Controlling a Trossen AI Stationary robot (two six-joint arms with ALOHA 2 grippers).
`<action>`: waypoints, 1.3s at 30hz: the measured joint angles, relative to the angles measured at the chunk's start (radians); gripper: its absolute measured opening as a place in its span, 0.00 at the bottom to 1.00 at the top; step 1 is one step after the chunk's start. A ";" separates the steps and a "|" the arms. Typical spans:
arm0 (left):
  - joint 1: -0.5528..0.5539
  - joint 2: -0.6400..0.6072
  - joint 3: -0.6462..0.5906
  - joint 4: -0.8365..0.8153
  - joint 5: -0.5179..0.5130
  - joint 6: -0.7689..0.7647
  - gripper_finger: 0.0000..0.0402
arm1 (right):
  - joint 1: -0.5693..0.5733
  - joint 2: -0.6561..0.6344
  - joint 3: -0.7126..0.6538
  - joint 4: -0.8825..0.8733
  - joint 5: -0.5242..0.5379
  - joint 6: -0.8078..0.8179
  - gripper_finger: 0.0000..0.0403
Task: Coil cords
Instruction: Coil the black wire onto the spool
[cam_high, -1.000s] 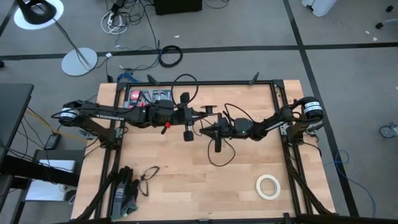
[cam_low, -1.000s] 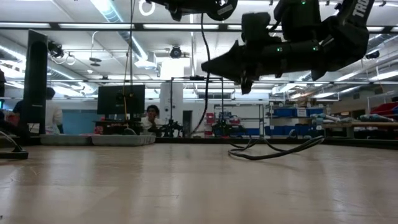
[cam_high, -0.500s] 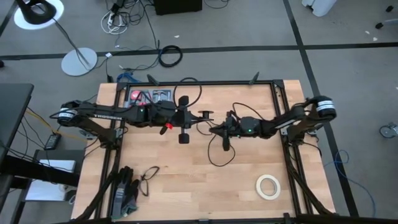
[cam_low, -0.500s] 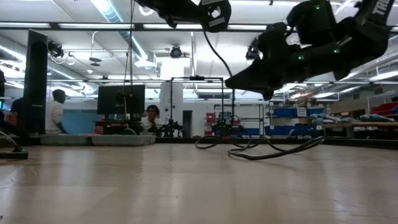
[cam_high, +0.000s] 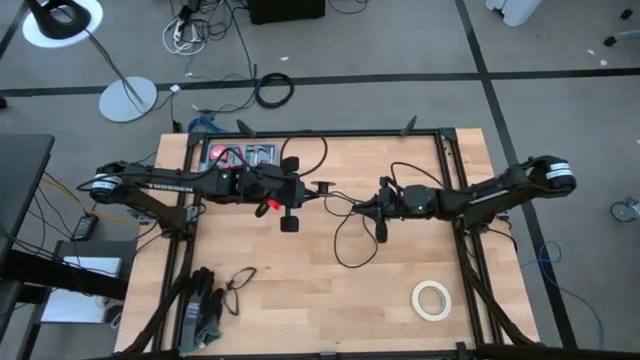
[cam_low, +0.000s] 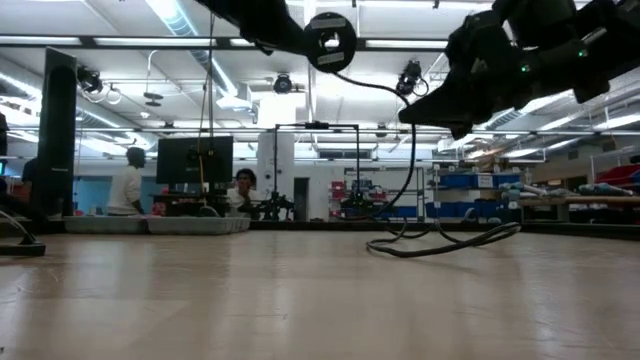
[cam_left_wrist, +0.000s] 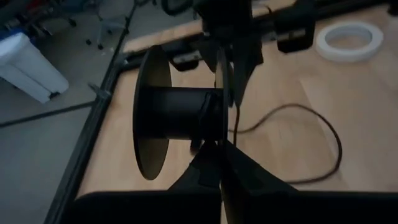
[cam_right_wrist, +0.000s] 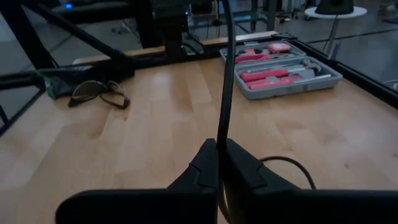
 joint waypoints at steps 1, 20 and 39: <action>0.000 -0.005 0.001 -0.005 -0.003 0.000 0.00 | 0.005 -0.020 0.000 -0.021 0.004 -0.007 0.01; -0.001 0.051 0.000 -0.037 0.049 -0.076 0.00 | 0.038 -0.175 0.086 -0.117 -0.203 -0.135 0.01; -0.019 0.174 0.000 0.125 0.361 -0.207 0.00 | -0.050 -0.109 0.303 -0.374 -0.404 -0.406 0.01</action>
